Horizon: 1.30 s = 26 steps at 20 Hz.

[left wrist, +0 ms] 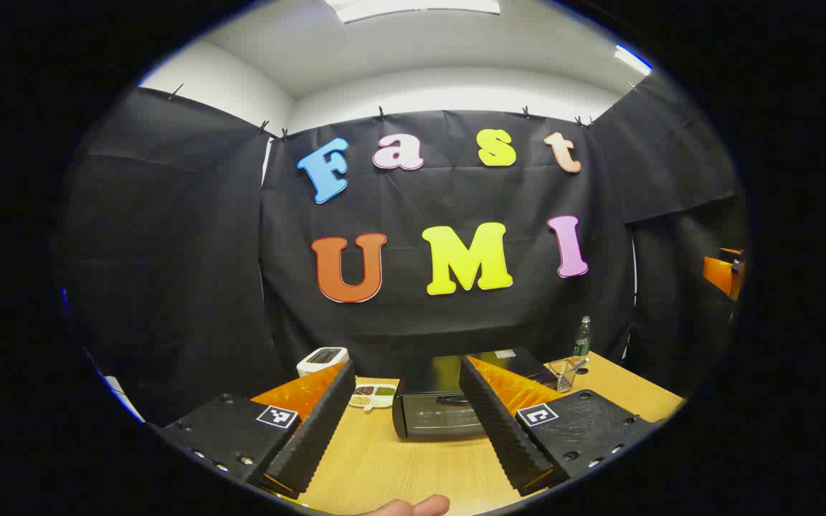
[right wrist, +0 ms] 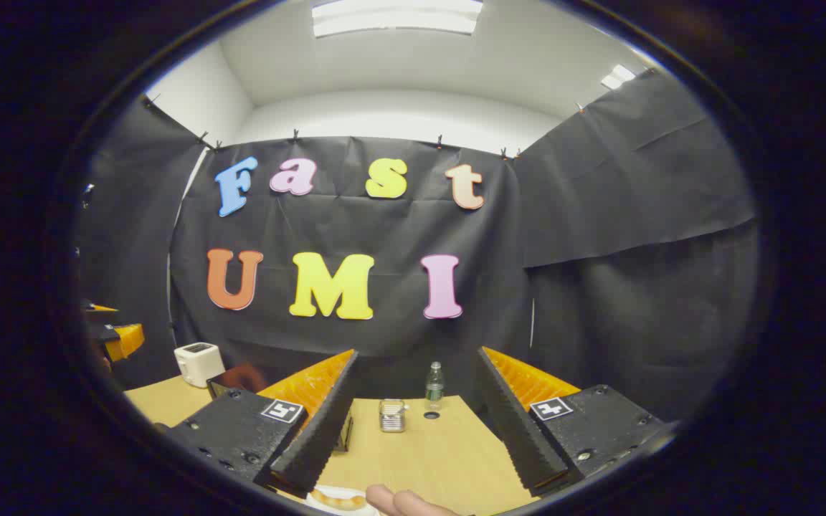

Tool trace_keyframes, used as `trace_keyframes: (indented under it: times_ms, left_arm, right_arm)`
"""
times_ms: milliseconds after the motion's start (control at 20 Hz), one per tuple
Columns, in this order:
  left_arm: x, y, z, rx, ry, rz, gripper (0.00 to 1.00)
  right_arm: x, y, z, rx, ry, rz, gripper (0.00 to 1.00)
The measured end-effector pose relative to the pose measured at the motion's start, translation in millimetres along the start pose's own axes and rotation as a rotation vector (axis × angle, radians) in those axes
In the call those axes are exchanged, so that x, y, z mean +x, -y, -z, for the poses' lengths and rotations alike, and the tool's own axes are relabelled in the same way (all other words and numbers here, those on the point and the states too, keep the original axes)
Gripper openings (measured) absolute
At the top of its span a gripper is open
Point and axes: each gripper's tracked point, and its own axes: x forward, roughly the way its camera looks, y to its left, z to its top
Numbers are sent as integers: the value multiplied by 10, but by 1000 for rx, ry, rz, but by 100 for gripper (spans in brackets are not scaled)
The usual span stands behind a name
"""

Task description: Open the electric oven with the left hand, put the food in, and close the electric oven.

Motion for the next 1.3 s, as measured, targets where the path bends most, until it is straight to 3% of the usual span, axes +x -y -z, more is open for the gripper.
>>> trace_keyframes:
  times_ms: [50, 300, 450, 800, 1300]
  left_arm:
    - [-4, -19, 30, -2, -11, -4, 95]
    - [-173, -177, 75, -25, 9, -30, 95]
    - [-303, -86, 99, -28, 0, 6, 95]
    - [-368, 123, 38, -66, 12, 57, 95]
    - [215, 522, 260, -62, -36, 108, 95]
  right_arm:
    - [15, -40, -8, 0, 0, -8, 96]
    - [-172, -221, 55, 52, 10, -42, 97]
    - [-319, -196, 234, 40, -19, -42, 98]
    - [-553, -21, 167, 19, 44, -5, 100]
    - [-681, 20, 214, 13, 83, -38, 100]
